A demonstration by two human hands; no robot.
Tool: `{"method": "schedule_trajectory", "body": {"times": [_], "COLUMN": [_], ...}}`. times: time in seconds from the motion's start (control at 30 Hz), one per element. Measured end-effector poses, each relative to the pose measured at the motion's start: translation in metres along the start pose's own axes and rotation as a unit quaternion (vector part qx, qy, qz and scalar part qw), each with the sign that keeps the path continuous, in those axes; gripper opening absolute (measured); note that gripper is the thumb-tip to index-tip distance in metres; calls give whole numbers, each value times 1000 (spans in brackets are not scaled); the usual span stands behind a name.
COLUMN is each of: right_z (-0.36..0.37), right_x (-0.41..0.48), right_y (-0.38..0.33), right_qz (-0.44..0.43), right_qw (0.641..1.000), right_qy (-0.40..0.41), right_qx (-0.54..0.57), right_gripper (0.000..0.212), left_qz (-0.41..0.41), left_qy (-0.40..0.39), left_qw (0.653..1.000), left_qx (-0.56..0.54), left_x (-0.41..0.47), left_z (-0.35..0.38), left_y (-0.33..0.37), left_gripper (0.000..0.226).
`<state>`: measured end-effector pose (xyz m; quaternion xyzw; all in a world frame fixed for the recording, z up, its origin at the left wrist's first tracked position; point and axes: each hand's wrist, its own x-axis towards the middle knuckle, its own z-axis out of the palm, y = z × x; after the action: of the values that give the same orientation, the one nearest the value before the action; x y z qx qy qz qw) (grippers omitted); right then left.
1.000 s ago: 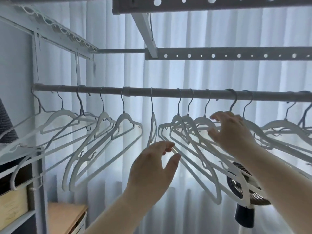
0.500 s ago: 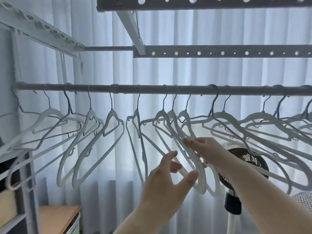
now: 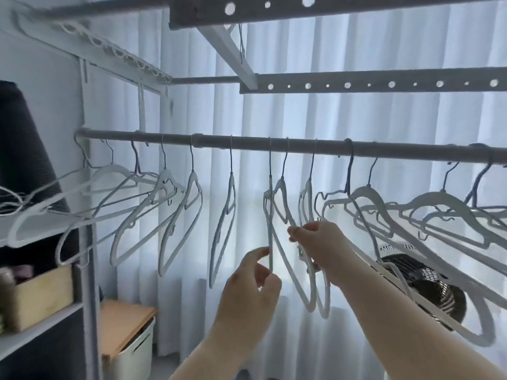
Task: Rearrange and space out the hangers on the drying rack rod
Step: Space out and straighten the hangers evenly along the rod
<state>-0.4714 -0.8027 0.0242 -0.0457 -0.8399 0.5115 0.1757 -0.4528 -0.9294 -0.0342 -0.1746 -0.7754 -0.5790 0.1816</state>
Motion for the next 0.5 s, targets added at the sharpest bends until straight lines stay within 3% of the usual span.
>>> {"method": "schedule_trajectory", "body": {"times": [0.13, 0.33, 0.5], "right_z": [-14, -30, -36], "right_x": [5, 12, 10], "right_y": [7, 16, 18], "right_qz": [-10, -41, -62], "right_qw": [999, 996, 991], "right_qy": [-15, -10, -5], "right_qx": [-38, -84, -118], "right_gripper": [12, 25, 21], "left_qz": [-8, -4, -15], "left_qy": [60, 89, 125], "left_qw": [997, 984, 974], "left_qx": [53, 153, 186], "left_x": [5, 15, 19], "left_z": [3, -7, -18], "left_y": [7, 4, 2], "left_gripper": [29, 18, 18]}}
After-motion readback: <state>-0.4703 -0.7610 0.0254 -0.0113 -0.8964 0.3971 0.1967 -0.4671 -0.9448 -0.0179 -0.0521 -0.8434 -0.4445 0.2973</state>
